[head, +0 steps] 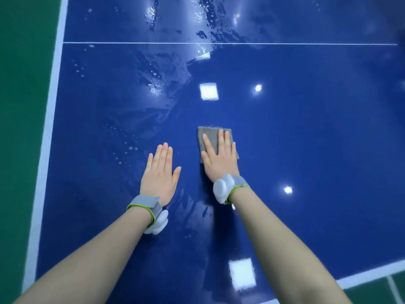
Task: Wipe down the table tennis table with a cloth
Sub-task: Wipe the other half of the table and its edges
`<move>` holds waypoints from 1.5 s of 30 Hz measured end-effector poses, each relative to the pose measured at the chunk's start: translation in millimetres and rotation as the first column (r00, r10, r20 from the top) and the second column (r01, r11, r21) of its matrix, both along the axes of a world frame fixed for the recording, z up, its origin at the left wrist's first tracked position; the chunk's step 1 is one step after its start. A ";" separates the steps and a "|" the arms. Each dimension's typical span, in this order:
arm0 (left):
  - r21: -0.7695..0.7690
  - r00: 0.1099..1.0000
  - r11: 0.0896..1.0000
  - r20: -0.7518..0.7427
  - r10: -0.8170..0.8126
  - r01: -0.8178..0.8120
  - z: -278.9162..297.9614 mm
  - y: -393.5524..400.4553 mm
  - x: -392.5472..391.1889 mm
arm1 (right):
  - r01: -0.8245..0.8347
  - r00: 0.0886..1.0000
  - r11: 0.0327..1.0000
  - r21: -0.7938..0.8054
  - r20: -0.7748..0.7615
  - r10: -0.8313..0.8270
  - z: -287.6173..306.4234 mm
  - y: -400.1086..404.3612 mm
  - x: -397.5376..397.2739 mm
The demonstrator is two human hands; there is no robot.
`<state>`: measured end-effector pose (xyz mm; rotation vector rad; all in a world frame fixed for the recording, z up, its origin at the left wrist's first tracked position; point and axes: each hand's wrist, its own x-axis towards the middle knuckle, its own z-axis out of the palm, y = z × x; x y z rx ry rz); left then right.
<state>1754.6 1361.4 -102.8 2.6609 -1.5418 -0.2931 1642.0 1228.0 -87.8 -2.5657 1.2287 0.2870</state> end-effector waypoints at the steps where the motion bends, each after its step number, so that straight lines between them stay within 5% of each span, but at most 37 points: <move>1: 0.000 1.000 1.000 0.003 0.000 0.000 0.0 2.2 -1.1 | -0.043 0.999 0.999 -0.001 0.007 0.043 0.3 14.1 0.6; 6: 0.007 0.999 0.999 -0.015 -0.032 0.032 1.8 22.0 -10.1 | -0.137 0.990 0.991 0.014 0.039 0.136 3.6 39.9 -22.4; 14: -0.003 0.997 0.997 -0.019 -0.073 0.073 3.8 47.0 -15.7 | 0.192 0.981 0.981 0.016 -0.021 -0.192 3.6 47.8 -48.1; 23: -0.007 0.993 0.995 -0.058 -0.099 0.098 5.1 72.9 -27.1 | -0.065 0.996 0.997 0.047 0.059 0.063 3.9 117.5 -47.1; 31: 0.011 0.990 0.993 -0.079 -0.119 0.120 3.7 97.8 -27.7 | 0.292 0.956 0.956 0.022 0.019 -0.293 3.7 110.9 -73.1; 42: -0.015 0.986 0.993 -0.115 -0.122 0.121 2.9 105.4 -32.0 | -0.031 0.998 0.999 -0.018 0.051 0.031 -0.1 163.4 -72.7; 45: -0.001 0.986 0.993 -0.116 -0.119 0.119 5.7 111.6 -34.4 | 0.051 0.998 0.999 0.013 0.031 -0.051 2.7 147.8 -97.7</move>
